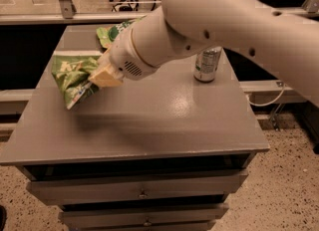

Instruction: Pick green jalapeno chip bag

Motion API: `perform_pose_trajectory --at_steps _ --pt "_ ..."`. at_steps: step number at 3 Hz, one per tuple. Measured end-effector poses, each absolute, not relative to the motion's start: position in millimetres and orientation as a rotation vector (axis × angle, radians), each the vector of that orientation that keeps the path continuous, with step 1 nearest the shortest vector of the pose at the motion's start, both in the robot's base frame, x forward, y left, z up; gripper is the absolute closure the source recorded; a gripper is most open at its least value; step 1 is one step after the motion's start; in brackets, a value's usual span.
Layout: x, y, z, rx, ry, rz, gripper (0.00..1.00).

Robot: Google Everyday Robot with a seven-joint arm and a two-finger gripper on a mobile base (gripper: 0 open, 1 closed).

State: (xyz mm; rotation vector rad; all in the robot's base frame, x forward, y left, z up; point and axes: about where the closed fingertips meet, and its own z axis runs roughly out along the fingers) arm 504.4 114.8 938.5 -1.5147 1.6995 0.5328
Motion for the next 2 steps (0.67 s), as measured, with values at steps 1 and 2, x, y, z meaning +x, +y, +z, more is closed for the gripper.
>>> perform_pose_trajectory --at_steps 1,2 --pt "511.8 103.3 974.4 -1.488 1.615 0.489 1.0" --pt "511.9 103.2 977.7 -1.49 1.605 0.483 1.0"
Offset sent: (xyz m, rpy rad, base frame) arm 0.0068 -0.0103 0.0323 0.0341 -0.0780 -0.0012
